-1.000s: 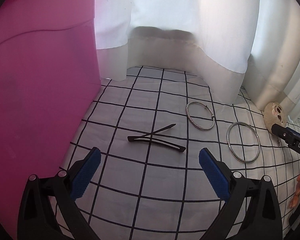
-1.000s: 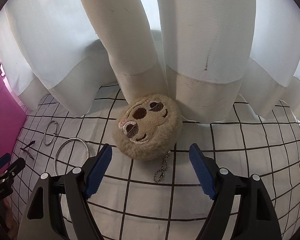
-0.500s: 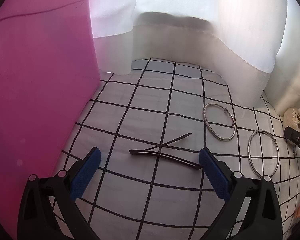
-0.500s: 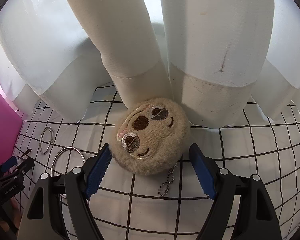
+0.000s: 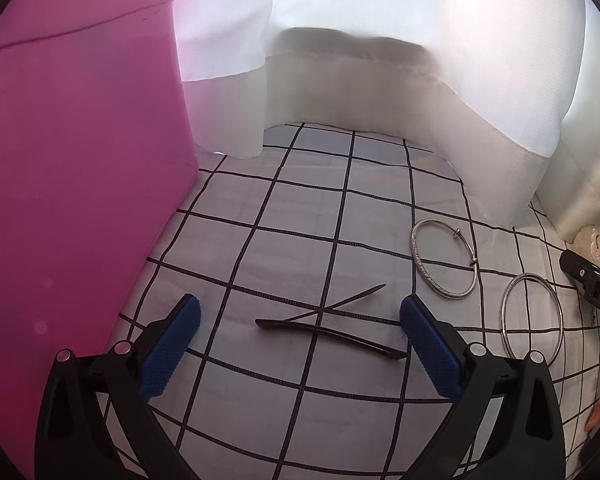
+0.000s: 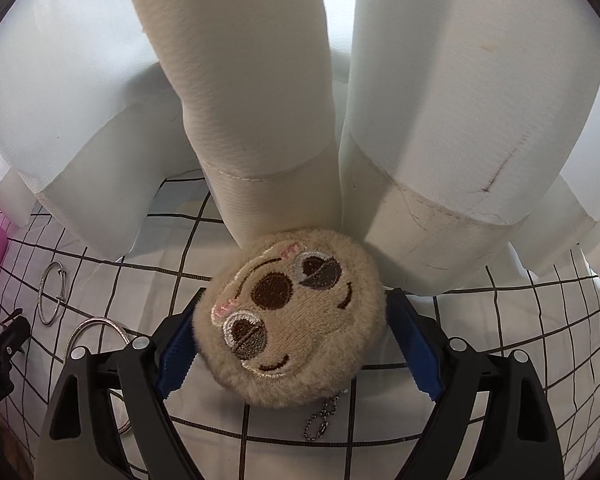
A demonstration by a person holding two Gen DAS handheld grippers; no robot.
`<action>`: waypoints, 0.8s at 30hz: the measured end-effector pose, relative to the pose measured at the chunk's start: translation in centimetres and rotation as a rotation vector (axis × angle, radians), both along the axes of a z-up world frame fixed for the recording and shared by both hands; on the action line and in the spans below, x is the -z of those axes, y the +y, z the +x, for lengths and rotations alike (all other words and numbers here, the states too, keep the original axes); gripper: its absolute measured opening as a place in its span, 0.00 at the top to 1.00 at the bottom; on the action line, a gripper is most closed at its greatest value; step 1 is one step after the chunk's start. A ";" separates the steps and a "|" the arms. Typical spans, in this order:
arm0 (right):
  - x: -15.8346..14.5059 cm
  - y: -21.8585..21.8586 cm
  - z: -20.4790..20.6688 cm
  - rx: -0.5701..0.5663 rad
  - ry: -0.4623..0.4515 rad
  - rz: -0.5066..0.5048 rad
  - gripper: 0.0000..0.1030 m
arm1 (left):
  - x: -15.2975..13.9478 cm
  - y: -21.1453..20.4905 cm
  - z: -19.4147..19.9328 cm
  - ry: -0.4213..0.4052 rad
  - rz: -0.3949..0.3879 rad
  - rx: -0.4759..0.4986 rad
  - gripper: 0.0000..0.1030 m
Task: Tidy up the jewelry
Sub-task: 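Grasp the plush keychain with the right tool while the left tool grasps the black hair clips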
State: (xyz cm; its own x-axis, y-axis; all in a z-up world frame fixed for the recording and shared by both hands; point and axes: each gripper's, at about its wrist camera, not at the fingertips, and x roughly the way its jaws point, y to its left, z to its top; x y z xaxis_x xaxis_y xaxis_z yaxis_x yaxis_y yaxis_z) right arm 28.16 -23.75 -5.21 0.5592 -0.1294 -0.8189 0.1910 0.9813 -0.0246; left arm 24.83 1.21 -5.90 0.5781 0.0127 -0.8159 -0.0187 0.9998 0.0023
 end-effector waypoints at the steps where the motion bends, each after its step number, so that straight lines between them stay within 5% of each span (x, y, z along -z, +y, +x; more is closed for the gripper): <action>1: 0.0 0.0 0.0 -0.001 -0.006 -0.001 0.20 | 0.0 0.0 0.1 0.000 0.000 0.001 0.05; 7: -0.2 0.3 -2.1 -0.021 -0.029 0.002 0.21 | -0.1 -0.1 -1.4 -0.011 0.003 0.024 0.11; 14: 0.1 0.5 -2.3 -0.041 -0.049 -0.001 0.36 | -0.4 -0.7 -2.8 -0.049 0.000 0.066 0.37; 24: -0.4 0.0 -4.1 -0.058 -0.078 0.064 0.41 | -0.8 -0.4 -3.4 -0.060 -0.024 0.056 0.38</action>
